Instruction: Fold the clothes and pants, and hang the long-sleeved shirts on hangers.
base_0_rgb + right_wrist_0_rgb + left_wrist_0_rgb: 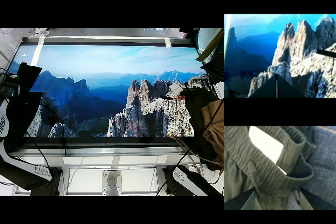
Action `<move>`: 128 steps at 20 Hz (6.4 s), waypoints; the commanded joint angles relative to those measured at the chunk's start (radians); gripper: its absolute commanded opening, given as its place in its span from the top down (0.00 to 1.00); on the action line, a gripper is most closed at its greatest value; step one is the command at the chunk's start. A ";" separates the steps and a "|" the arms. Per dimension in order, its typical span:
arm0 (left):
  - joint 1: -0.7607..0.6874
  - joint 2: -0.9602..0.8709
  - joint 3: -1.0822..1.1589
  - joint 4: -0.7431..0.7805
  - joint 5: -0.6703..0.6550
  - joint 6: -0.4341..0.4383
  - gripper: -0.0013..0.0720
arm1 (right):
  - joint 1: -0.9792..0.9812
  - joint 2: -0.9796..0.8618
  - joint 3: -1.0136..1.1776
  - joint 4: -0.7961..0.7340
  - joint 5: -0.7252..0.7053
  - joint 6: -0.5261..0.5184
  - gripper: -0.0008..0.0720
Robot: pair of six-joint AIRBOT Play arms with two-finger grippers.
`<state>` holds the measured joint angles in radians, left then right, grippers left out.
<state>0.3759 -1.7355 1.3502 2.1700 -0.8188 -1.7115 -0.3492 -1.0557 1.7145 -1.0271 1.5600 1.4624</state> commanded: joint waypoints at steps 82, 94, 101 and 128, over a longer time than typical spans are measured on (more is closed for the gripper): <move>-0.275 0.162 -0.016 -0.566 -0.127 -0.062 0.03 | 0.246 -0.509 -0.566 0.064 -0.520 -0.226 0.79; -0.275 0.162 -0.016 -0.566 -0.135 -0.062 0.03 | 0.237 -0.520 -0.566 -0.042 -0.509 -0.222 0.51; -0.275 0.162 -0.016 -0.566 -0.135 -0.061 0.03 | 0.192 -0.540 -0.573 -0.074 -0.486 -0.220 0.51; -0.274 0.162 -0.016 -0.566 -0.135 -0.062 0.03 | 0.146 -0.538 -0.632 0.182 -0.380 -0.319 0.44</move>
<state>0.1013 -1.5730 1.3342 1.6043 -0.9546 -1.7733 -0.1894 -1.5978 1.0821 -0.8463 1.1202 1.1561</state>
